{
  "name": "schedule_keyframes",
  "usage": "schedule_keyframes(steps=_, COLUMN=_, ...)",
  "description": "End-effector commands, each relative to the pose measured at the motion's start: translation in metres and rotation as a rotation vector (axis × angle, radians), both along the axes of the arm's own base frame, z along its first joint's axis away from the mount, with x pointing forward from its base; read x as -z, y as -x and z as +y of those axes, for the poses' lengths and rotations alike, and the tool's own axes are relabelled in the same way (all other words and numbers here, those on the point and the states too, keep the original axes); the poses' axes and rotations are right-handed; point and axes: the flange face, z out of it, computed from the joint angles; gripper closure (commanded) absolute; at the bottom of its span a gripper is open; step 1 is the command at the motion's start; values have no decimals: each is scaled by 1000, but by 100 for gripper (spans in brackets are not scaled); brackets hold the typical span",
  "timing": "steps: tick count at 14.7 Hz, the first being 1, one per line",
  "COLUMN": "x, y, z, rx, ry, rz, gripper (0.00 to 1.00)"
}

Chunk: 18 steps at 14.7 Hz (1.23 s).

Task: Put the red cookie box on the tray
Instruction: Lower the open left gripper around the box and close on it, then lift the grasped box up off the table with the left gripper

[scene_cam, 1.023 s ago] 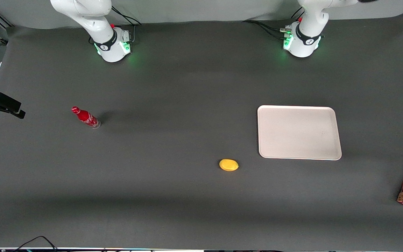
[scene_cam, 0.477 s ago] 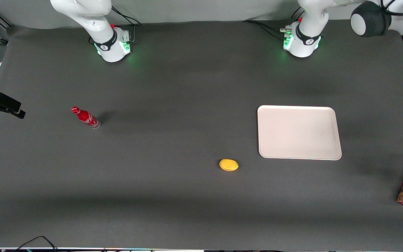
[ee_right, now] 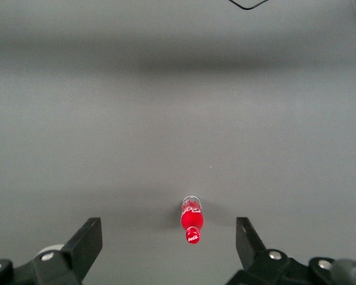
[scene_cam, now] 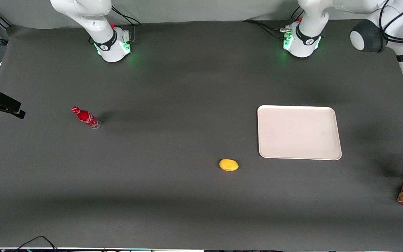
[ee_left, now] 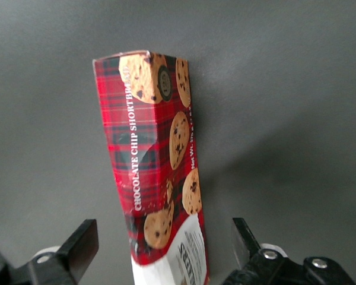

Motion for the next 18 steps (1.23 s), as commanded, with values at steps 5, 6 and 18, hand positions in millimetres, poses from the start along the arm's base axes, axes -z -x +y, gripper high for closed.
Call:
schedule_keyframes(steps=5, x=38, y=-3, z=14, rx=23, ry=-5, rz=-41, gripper=100)
schedule_keyframes(steps=6, x=39, y=-3, z=10, rx=20, ry=5, rz=-30, gripper=100)
schedule_keyframes(steps=18, x=-149, y=29, z=-17, rx=-221, ry=166, rz=150, gripper=100)
